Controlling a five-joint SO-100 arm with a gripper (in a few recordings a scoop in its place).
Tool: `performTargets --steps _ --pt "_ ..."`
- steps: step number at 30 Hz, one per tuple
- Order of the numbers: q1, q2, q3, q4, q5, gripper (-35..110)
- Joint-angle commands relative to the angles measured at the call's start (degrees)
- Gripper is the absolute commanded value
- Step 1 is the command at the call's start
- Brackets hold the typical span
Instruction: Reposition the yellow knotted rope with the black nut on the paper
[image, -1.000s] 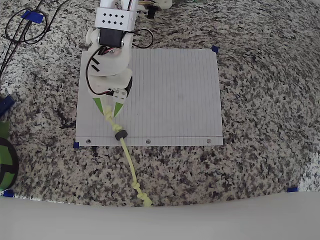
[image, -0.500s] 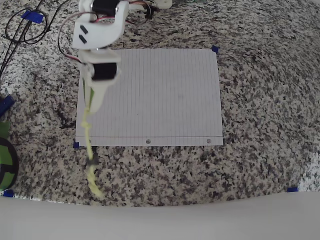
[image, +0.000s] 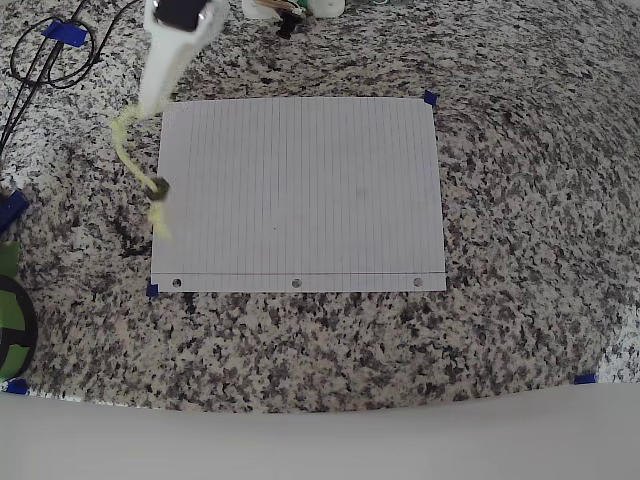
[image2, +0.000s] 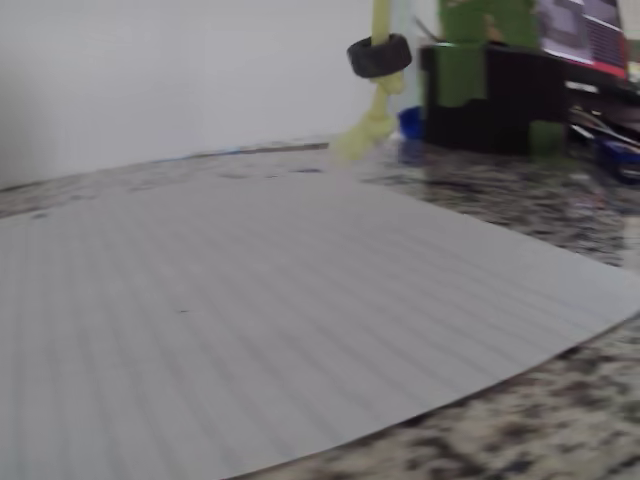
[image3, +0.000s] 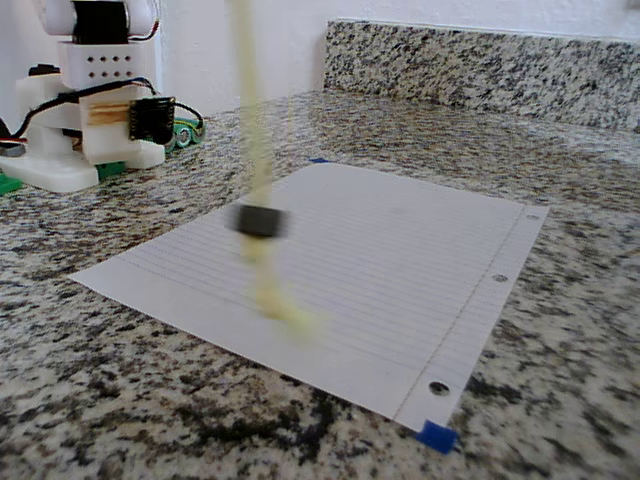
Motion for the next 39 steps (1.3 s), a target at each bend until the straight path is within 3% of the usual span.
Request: performTargets --steps 1,4,7,15,25,39 --pt "4.3 8.1 0.7 5.1 -4.4 0" --pt "5.8 10.4 1.7 11.2 -4.8 0" --pt "5.9 10.8 4.1 10.1 -8.7 0" --pt "2.2 10.0 5.6 17.5 -26.7 0" --pt "-10.7 10.6 10.9 9.5 -48.1 0" --pt "-31.1 17.3 17.2 8.4 -55.1 0"
